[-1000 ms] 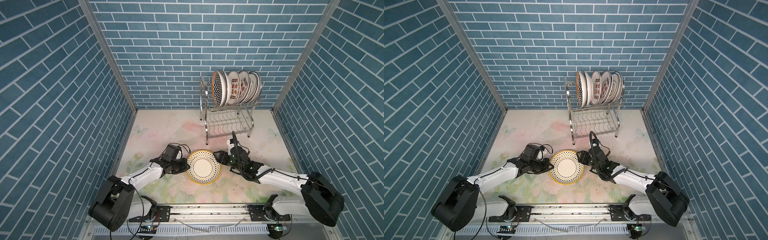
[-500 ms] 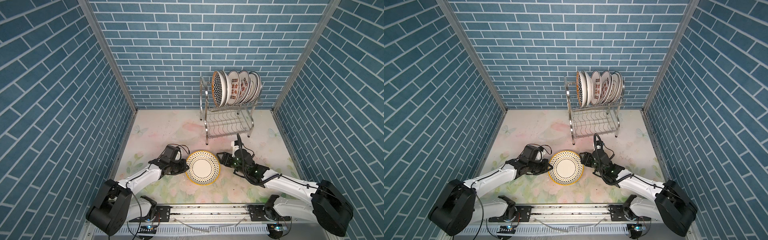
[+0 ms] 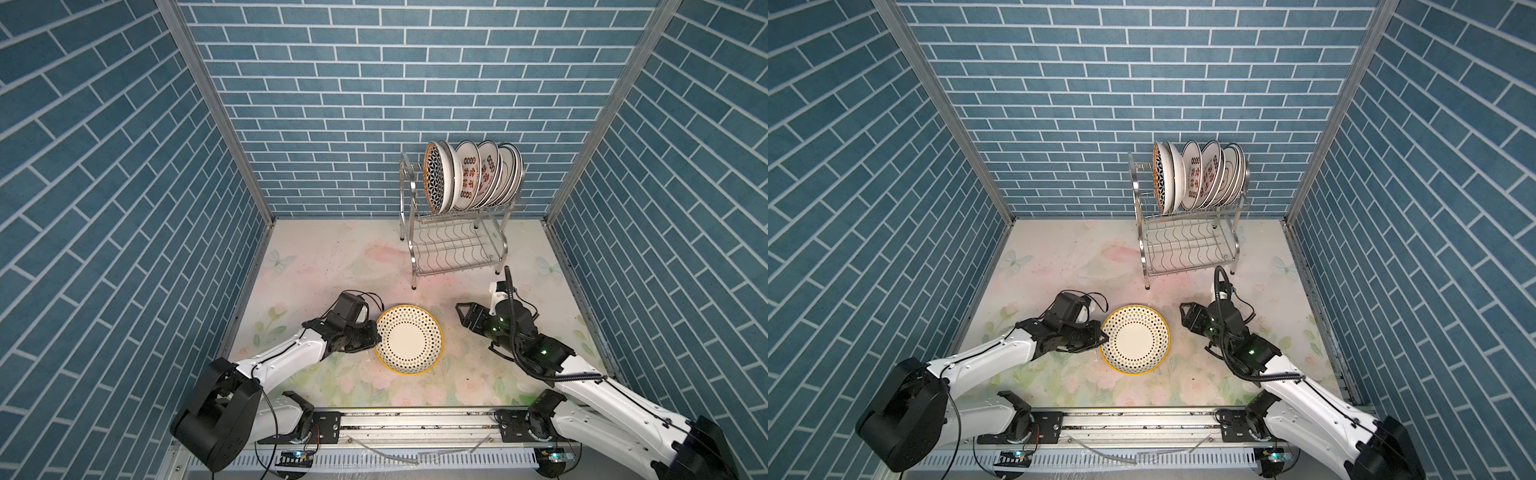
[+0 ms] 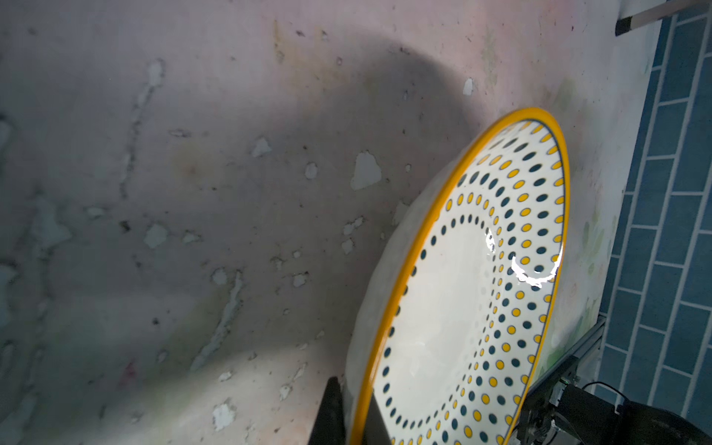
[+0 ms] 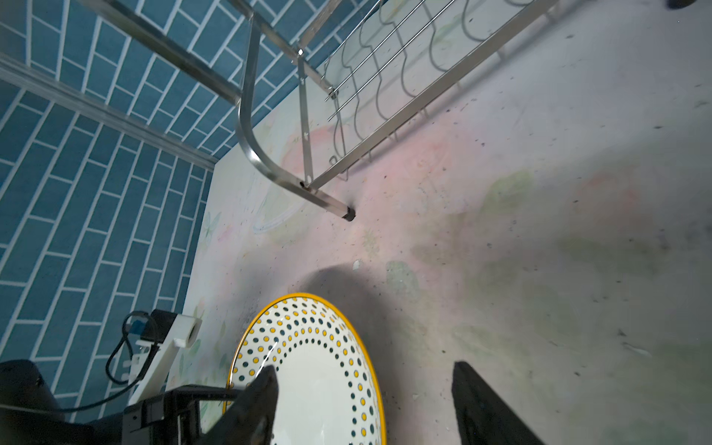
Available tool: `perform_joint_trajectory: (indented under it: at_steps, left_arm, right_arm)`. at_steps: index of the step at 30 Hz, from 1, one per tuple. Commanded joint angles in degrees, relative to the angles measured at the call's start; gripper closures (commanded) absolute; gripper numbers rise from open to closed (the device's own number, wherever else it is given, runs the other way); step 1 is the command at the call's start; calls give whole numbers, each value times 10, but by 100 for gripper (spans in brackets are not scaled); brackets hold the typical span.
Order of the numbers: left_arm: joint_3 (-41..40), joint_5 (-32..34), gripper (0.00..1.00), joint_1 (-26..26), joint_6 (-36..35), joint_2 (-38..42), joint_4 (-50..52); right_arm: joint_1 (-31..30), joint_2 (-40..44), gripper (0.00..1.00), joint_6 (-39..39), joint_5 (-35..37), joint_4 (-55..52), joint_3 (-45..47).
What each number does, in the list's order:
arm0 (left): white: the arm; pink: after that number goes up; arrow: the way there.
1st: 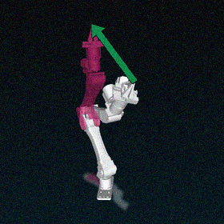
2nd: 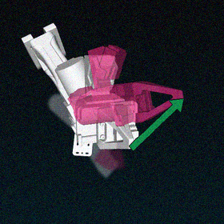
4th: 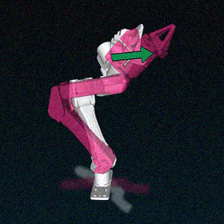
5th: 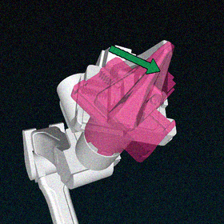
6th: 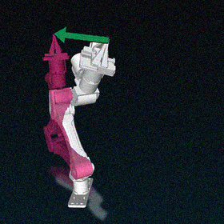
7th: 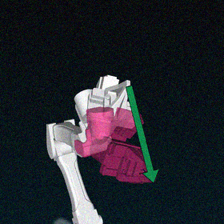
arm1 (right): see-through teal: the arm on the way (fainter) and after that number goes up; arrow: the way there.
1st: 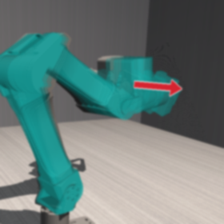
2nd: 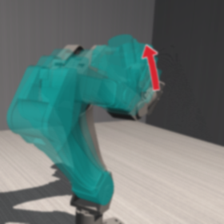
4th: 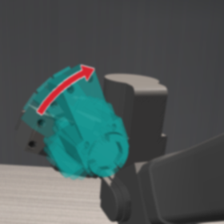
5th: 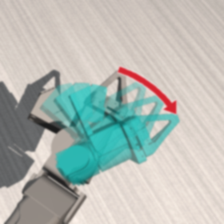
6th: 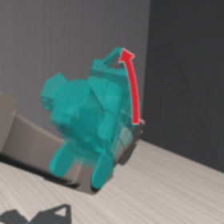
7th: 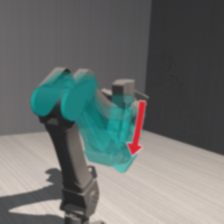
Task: Unload the plates from the dish rack
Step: Place the plate at the middle-right of the table.
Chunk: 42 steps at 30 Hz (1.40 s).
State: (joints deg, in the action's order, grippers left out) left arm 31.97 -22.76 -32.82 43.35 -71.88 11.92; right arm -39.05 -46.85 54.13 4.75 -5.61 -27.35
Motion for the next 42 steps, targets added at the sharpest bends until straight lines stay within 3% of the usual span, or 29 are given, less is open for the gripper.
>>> perform_joint_trajectory:
  at_steps: [1,5,15,24,32,42]
  left_arm:
    - [54,-4,100,-40,33,-23,-61]
    - [97,11,100,-75,50,-68,-83]
    - [251,10,100,-133,69,-242,-124]
    - [355,30,100,-162,85,-320,-105]
    - [431,39,100,-181,104,-407,-131]
    - [476,47,100,-185,94,-445,-108]
  right_arm:
    - [40,43,28,-17,-4,-102,1]
    - [94,70,27,-41,-28,-154,-15]
    - [220,32,25,-86,-80,-187,-63]
    - [311,-13,24,-116,-95,-211,-129]
    - [355,-14,24,-131,-126,-212,-139]
    - [372,-13,24,-145,-139,-245,-166]
